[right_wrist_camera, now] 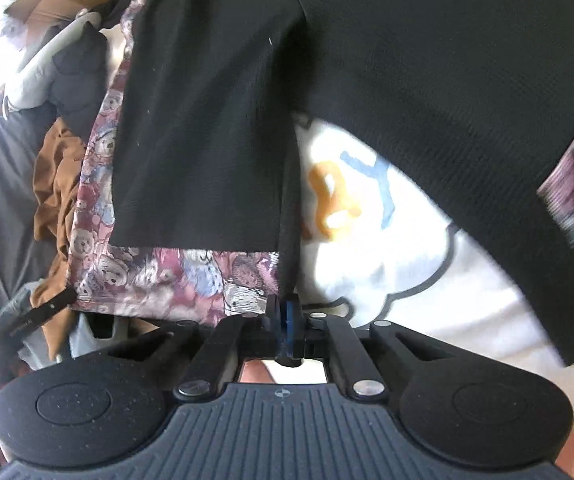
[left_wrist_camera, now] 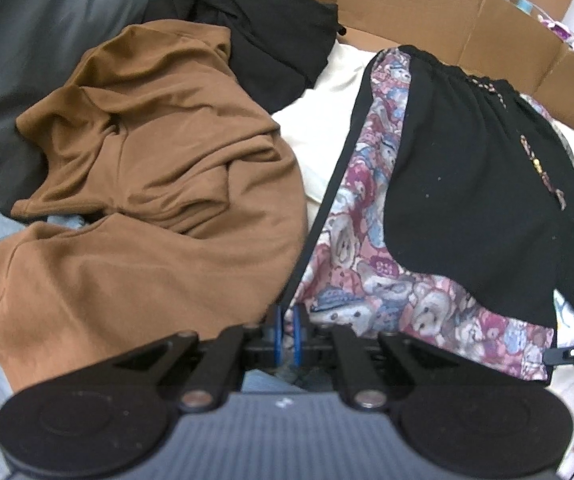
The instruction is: Fold clothes
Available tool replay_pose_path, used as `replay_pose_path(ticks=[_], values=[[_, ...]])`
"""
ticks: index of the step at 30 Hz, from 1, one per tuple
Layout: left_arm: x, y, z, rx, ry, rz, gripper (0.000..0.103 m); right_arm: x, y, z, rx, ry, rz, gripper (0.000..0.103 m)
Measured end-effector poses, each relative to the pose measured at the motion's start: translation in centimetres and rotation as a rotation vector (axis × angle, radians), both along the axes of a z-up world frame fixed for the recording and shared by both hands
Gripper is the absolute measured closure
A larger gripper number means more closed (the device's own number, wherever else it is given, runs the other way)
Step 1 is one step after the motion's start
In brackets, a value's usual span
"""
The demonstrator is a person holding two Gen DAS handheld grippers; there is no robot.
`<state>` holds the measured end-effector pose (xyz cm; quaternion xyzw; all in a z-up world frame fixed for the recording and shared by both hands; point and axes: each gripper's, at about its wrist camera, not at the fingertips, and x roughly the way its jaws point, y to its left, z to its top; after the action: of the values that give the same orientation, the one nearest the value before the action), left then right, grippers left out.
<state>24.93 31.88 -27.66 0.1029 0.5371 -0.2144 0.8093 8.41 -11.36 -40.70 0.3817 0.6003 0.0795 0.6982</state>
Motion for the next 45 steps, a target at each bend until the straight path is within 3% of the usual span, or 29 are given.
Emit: replay_pose_path(ticks=[7,14,15,18,19,24,26,27,28,34,45], values=[[-0.4,0.1,-0.5,-0.031,0.054,0.024,0.097,-0.1,-0.8,3.0,-0.085,-0.035,0.145,0.103],[-0.7,-0.1,-2.7,0.030,0.066,0.020,0.097,0.9,1.4,0.6,-0.143,0.047,0.175,0.100],[-0.7,-0.1,-2.8,0.038,0.064,0.017,0.097,1.0,1.7,0.4,-0.151,0.056,0.175,0.093],[-0.6,-0.2,-3.3,0.052,0.059,0.008,0.097,1.1,1.5,0.7,-0.130,0.036,0.134,0.049],[-0.6,-0.2,-3.4,0.055,0.059,0.005,0.097,1.1,1.5,0.8,-0.119,0.025,0.123,0.046],[-0.7,-0.2,-3.5,0.056,0.064,0.010,0.097,1.8,1.7,-0.3,-0.097,0.051,0.066,0.050],[-0.9,-0.4,-3.4,0.057,0.064,0.010,0.097,1.8,0.9,-0.7,-0.073,0.066,0.036,0.066],[-0.9,-0.4,-3.4,0.054,0.066,0.009,0.097,1.8,0.7,-0.8,-0.063,0.072,0.029,0.098],[-0.9,-0.4,-3.3,0.052,0.068,0.009,0.097,1.8,0.5,-0.8,-0.057,0.077,0.035,0.103],[-0.2,0.4,-2.9,-0.020,0.123,0.072,0.097,1.9,0.7,0.9,-0.073,0.065,0.115,0.103],[-0.1,-2.2,-6.4,0.202,0.081,-0.020,0.096,2.0,2.3,0.0,-0.152,0.075,0.170,0.102]])
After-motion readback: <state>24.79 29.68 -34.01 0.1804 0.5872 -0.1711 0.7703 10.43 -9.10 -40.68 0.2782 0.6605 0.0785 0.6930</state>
